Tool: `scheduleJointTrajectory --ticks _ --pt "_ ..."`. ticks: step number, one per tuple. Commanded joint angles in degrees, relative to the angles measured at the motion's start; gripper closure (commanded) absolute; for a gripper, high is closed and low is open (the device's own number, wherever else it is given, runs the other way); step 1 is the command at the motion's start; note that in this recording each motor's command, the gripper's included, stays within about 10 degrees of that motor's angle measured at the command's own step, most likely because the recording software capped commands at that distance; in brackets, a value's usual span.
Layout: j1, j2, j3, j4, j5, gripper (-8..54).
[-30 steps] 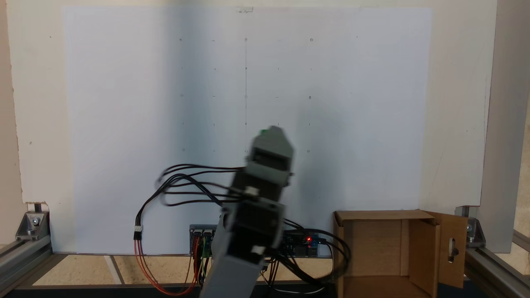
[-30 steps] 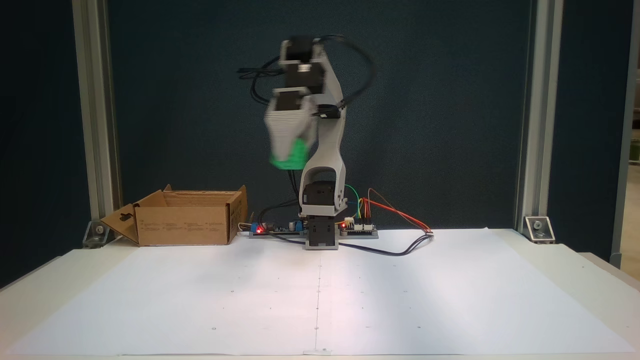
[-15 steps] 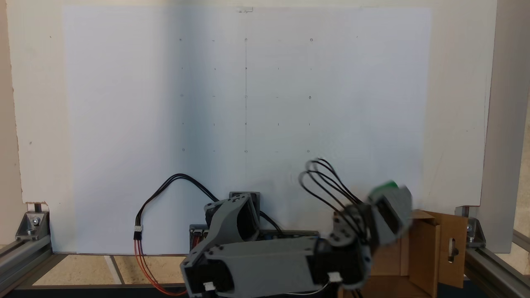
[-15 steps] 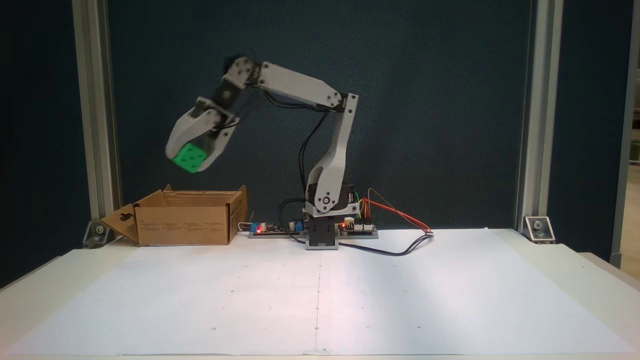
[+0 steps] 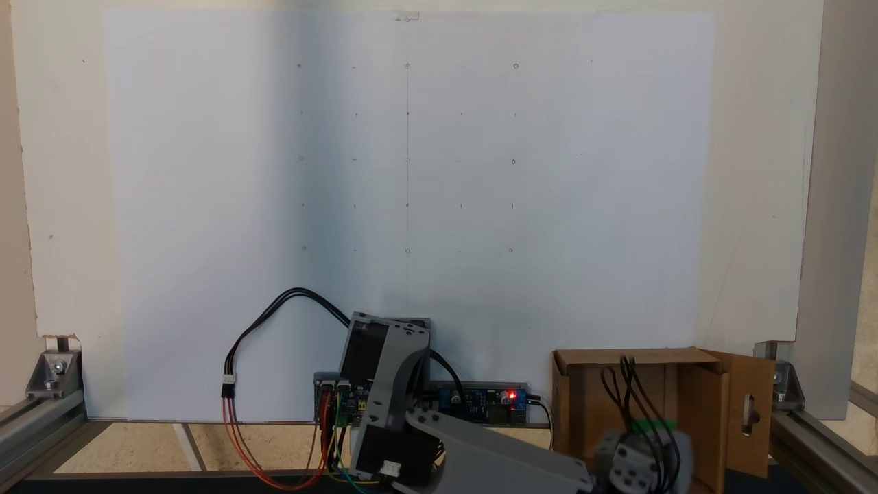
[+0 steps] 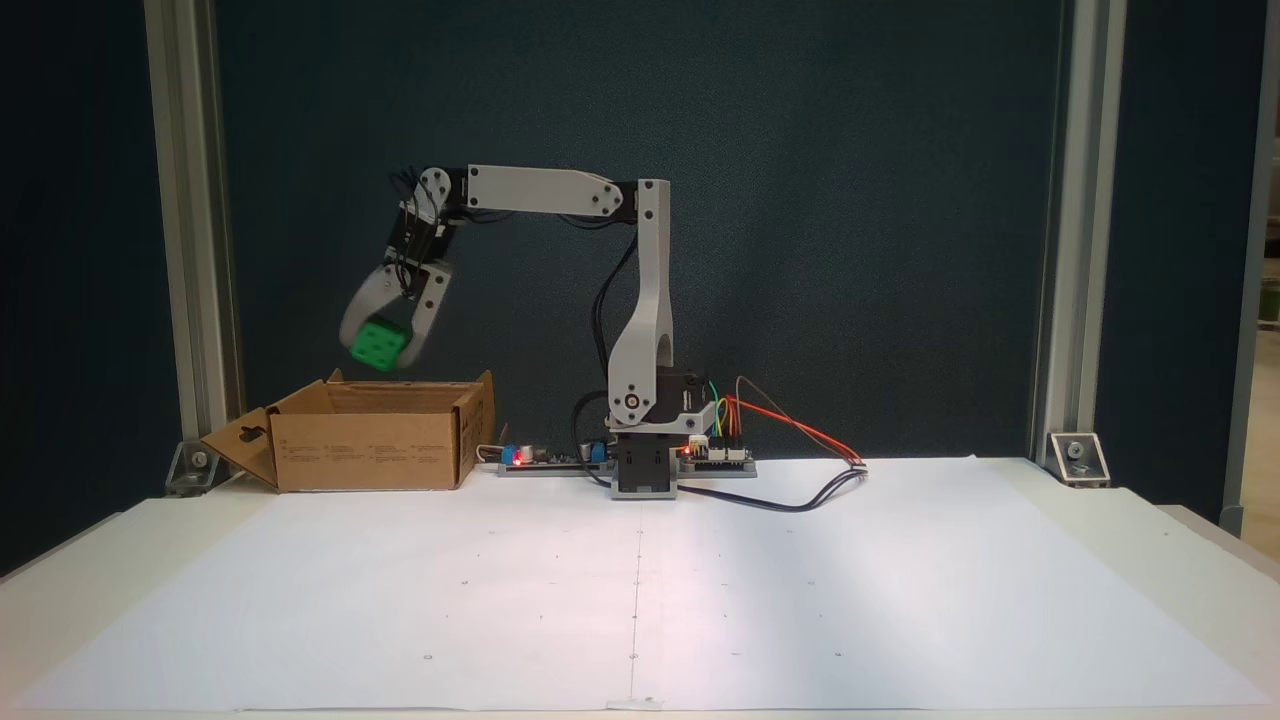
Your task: Grasp a green dice and put it in the bin.
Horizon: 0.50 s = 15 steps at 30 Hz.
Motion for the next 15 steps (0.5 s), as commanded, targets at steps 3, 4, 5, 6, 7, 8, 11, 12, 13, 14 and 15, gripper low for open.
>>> scheduleJointTrajectory --ticks 3,4,5,6,7,8,11,12,13,14,15 --pt "2.5 0.4 -2.5 8.0 -4.8 34.0" --pt "2.5 0.0 -2.1 8.0 -4.8 34.0" --pt "2.5 -1.0 -2.1 7.9 -4.9 34.0" --pt "2.4 -1.2 -2.1 7.7 -4.9 34.0" --pt "2.3 -1.4 -2.1 7.6 -4.8 34.0" --pt "2.3 -1.8 -2.1 7.6 -4.8 30.3" --pt "2.3 -3.3 -1.8 7.4 -4.4 9.8" --pt "2.0 -3.3 -1.8 6.7 -4.4 5.6" --pt "1.6 -3.3 -1.8 5.2 -4.3 1.5" --pt "0.7 -3.3 -1.8 3.1 -3.6 1.5" --pt "-0.2 -3.3 -1.9 0.8 -1.2 1.5"
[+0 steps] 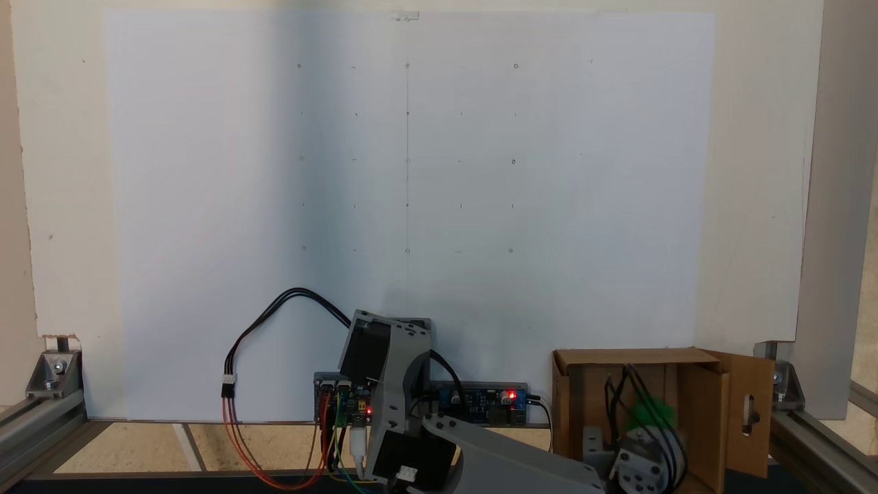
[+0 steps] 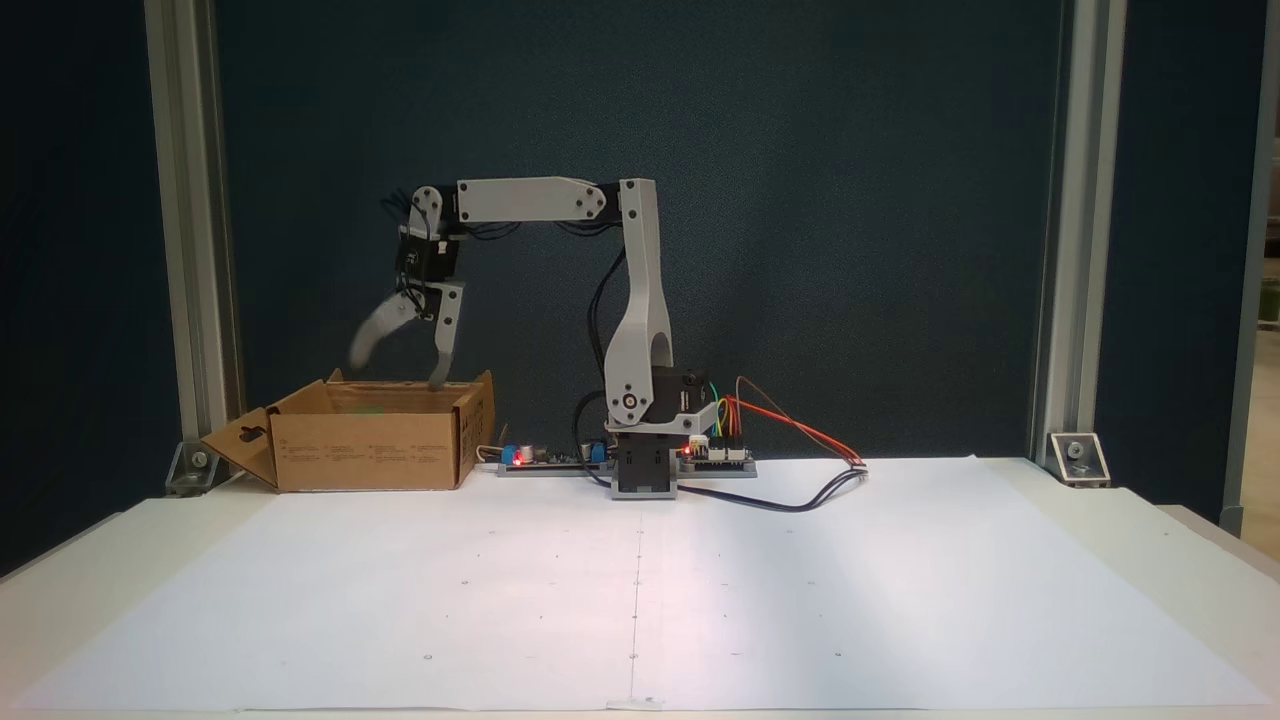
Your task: Grasp a green dice and put it in the bin.
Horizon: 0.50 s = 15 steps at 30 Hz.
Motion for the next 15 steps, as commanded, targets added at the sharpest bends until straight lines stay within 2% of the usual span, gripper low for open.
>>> scheduleJointTrajectory --ticks 1,4,12,15 --pt "-2.2 0.7 -1.8 -7.4 3.3 1.5" --pt "-8.2 1.7 -1.9 -16.7 12.3 1.7" --pt "-35.8 19.2 -1.9 -29.7 30.9 1.6" --pt "-48.1 25.0 -1.9 -29.7 31.3 1.6"
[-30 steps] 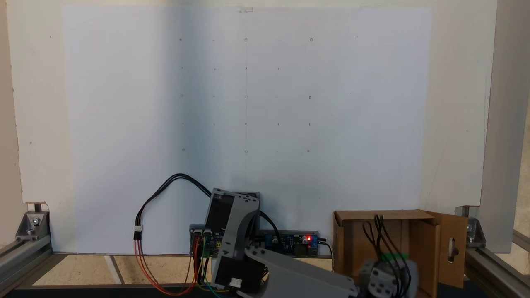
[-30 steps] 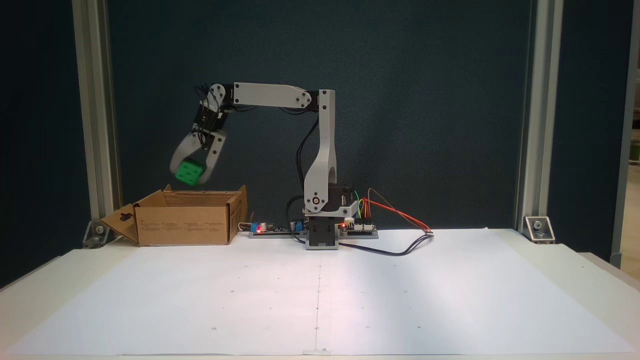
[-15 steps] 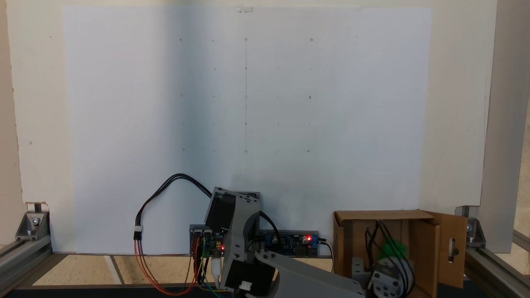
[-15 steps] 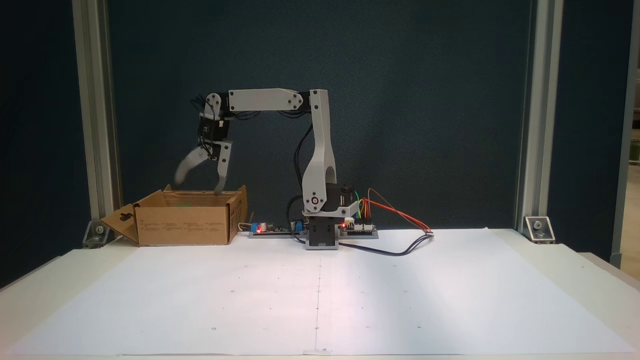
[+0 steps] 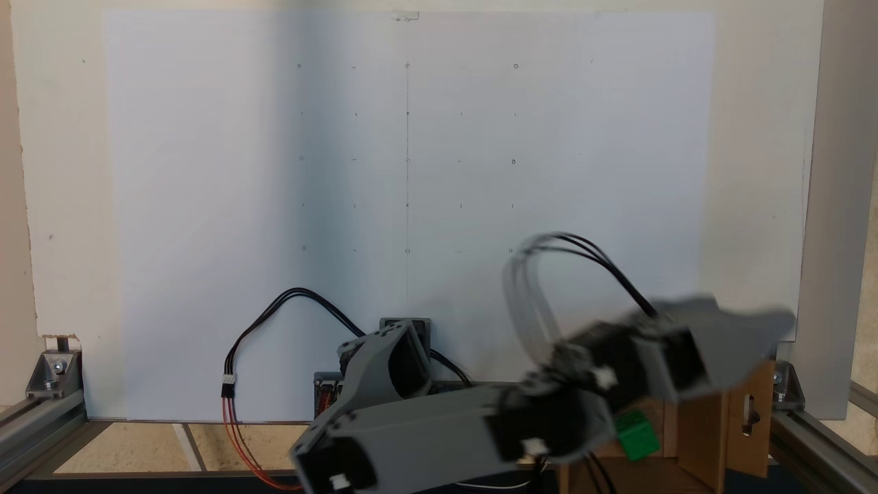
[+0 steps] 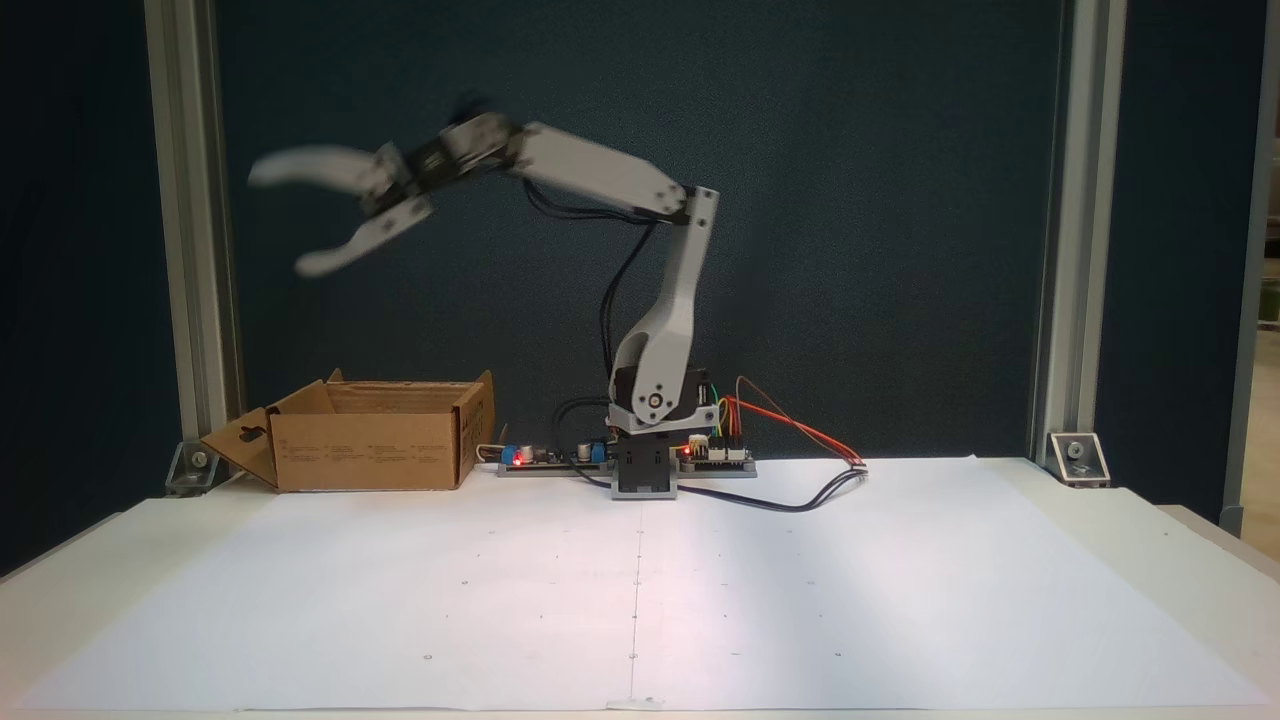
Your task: Grasp a green dice and put it in the bin.
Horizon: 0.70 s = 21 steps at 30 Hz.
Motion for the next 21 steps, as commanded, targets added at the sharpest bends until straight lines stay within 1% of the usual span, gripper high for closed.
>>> scheduleJointTrajectory --ticks 1,8,13,15,18,21 --pt "-9.1 4.7 -2.0 -2.6 3.0 1.6" --pt "-38.3 12.3 1.2 -2.5 3.0 1.6" --pt "-59.1 17.5 8.9 -3.0 3.1 1.6" --pt "-66.6 20.1 14.8 -8.0 3.2 1.3" --pt "-67.3 24.4 27.3 -15.3 2.5 0.8" --pt "-66.8 27.7 38.0 -22.3 -0.6 -0.4"
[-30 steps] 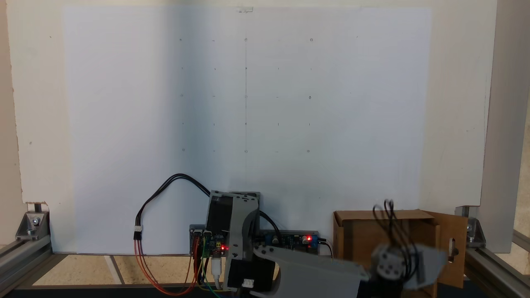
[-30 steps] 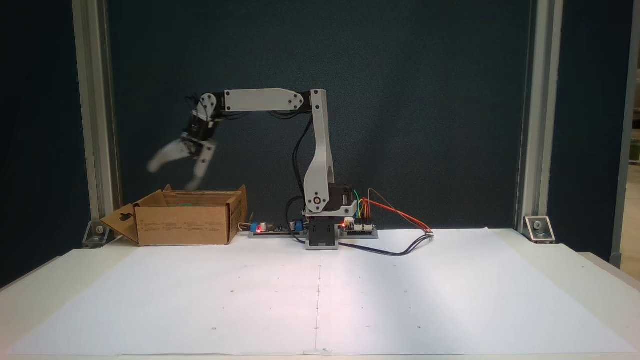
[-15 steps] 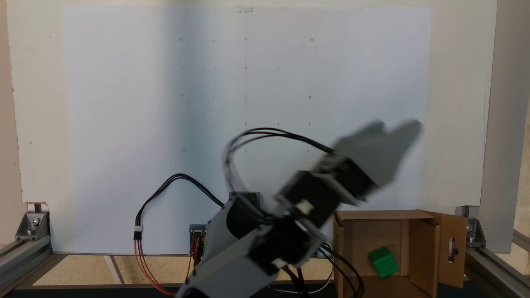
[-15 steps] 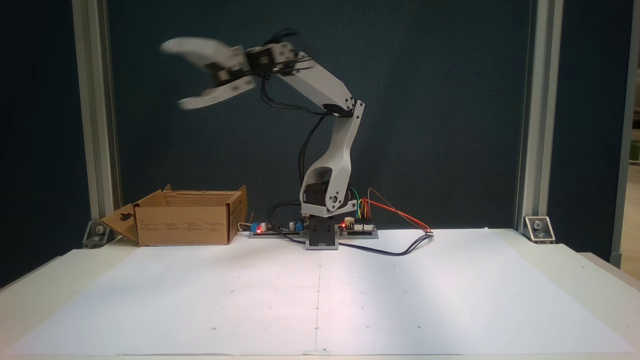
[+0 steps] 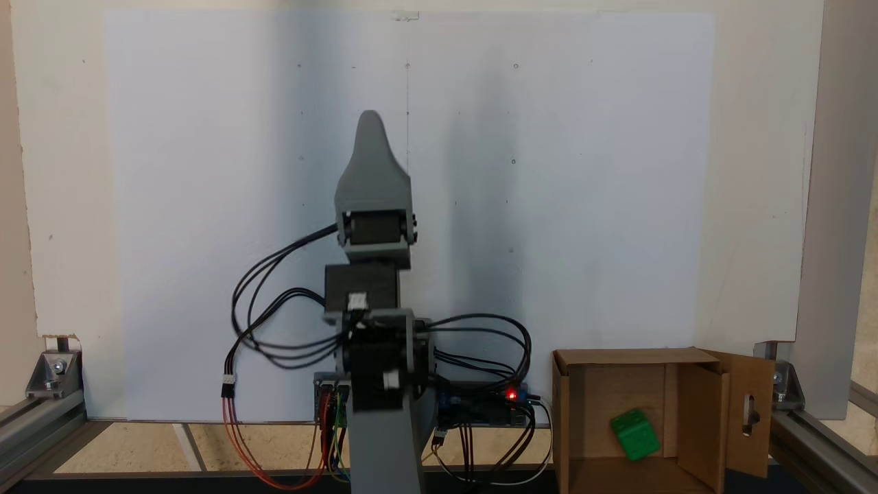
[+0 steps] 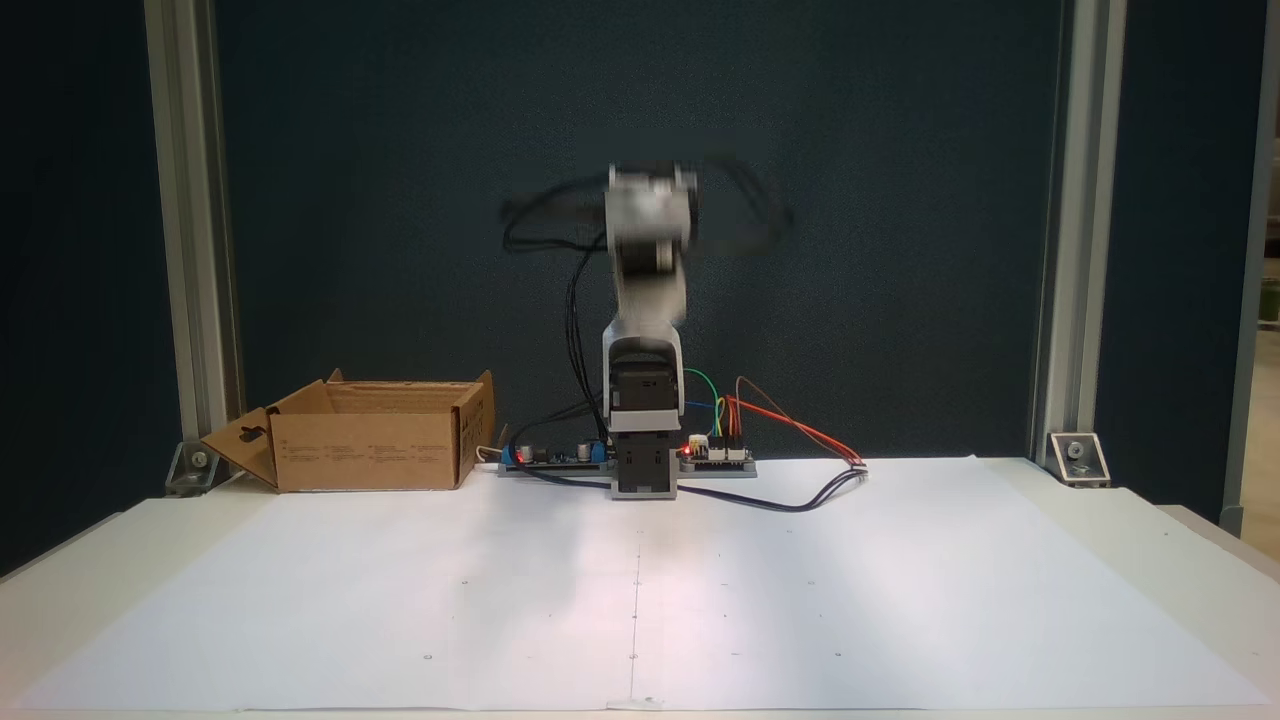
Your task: Grasp a green dice and put it in the bin.
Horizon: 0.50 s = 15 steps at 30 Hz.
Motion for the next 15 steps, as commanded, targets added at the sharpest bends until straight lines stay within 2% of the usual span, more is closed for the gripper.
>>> scheduleJointTrajectory --ticks 1,10,15 --pt "0.4 6.3 2.5 -9.4 -2.0 -0.4" --pt "3.3 6.4 25.2 -31.2 -2.8 1.6" --pt "3.3 6.4 30.1 -42.5 -2.8 1.8"
